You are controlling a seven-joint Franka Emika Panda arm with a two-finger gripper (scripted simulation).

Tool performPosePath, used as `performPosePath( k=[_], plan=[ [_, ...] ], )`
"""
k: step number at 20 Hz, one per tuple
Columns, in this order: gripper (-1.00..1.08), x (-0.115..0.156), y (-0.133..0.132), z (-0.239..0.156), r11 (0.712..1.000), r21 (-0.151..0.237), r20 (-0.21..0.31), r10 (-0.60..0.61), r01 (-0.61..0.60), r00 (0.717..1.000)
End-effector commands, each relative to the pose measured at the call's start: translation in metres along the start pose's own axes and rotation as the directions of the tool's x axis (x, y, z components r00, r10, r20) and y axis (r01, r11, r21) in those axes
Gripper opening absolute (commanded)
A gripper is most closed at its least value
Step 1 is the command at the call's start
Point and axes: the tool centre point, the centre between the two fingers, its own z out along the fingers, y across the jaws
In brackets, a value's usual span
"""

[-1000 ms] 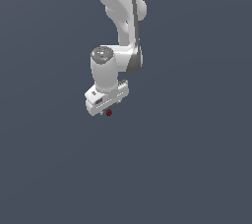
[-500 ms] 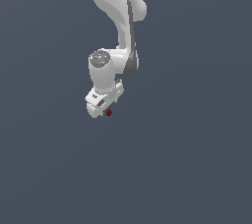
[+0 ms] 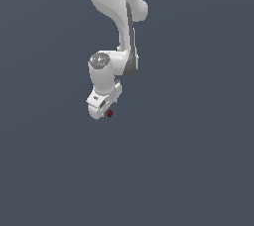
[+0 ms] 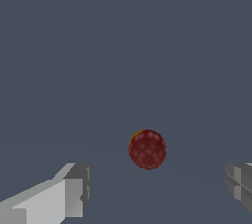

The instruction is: Pick up the object and move it to a goal position.

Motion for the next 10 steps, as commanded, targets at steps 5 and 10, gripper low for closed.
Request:
performPosePath(
  k=[5, 10],
  plan=[
    [1.0, -0.001, 0.0, 0.002, 1.0, 0.0, 0.0, -0.006, 0.006, 1.0],
    [1.0, -0.001, -0.001, 0.017, 1.0, 0.0, 0.0, -0.008, 0.008, 1.0]
  ],
)
